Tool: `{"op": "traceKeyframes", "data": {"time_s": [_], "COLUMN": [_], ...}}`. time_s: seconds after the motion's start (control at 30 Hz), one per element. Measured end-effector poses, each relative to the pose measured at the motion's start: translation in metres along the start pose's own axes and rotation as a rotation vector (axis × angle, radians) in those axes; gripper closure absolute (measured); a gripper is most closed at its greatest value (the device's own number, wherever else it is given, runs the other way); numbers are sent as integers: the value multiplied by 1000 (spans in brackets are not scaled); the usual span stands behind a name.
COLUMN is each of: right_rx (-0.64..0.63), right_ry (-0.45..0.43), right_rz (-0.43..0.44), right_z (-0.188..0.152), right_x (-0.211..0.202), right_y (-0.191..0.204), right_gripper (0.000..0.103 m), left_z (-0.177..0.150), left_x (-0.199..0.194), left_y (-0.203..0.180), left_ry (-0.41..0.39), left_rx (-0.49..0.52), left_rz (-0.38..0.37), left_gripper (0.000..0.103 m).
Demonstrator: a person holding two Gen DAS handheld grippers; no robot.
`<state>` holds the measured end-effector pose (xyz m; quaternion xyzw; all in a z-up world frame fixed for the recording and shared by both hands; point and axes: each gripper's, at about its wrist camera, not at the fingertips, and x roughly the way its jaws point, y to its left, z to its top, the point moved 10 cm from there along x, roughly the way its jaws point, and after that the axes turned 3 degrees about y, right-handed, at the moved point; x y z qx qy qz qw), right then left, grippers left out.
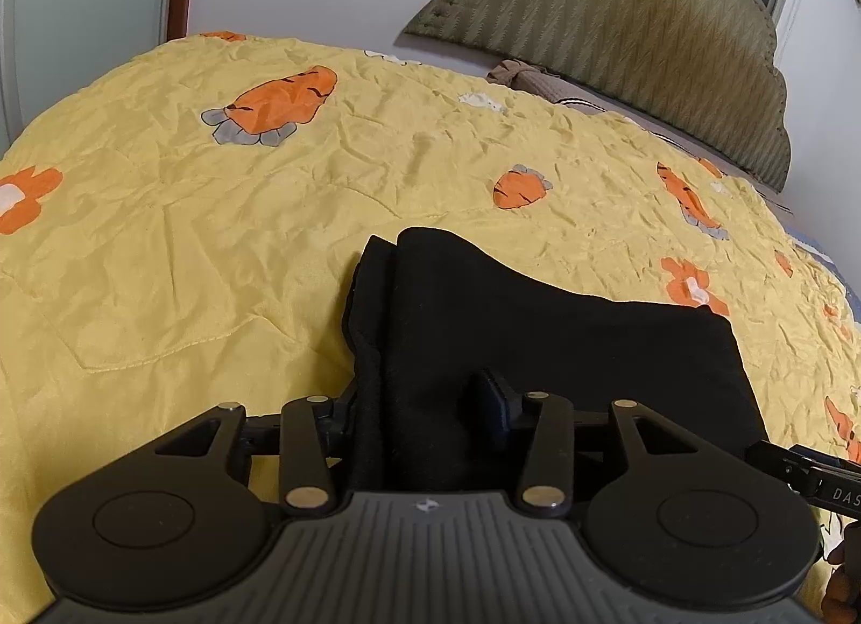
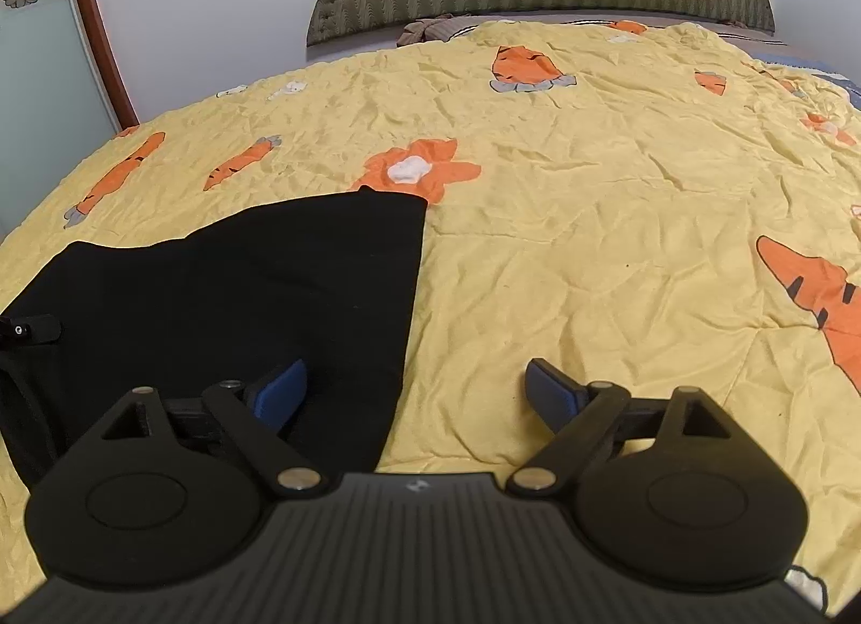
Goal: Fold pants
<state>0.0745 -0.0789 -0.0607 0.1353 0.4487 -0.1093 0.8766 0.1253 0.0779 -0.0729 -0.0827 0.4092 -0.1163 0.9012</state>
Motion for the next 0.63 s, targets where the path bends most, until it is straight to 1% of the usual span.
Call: {"op": "traceKeyframes", "data": {"time_s": [0.03,0.13,0.2,0.27,0.3,0.37,0.47,0.53,0.57,0.63], "right_rx": [-2,-2,-3,0,11,45,151,251,298,383], "right_ry": [0,-1,-2,-6,-8,-7,-4,6,14,33], "right_rz": [0,2,6,17,33,87,216,317,367,459], "right_z": [0,0,0,0,0,1,4,8,10,14], "right_x": [0,1,1,1,1,1,1,2,3,7], "right_y": [0,0,0,-1,-2,-5,-16,-26,-31,-38], "right_gripper": [16,16,16,16,16,16,15,14,14,20], "left_z": [0,0,0,1,1,2,2,3,3,4], "left_x": [1,4,8,11,13,13,13,12,11,8], "left_y": [0,0,0,0,-1,-3,-7,-9,-10,-10], "left_ry": [0,1,1,-2,-2,-2,1,-2,-8,-19], "left_rx": [2,1,3,10,21,46,93,113,121,124], "left_rz": [0,-5,-3,0,3,10,19,22,25,28], "left_gripper": [58,51,40,35,34,34,34,37,41,47]}}
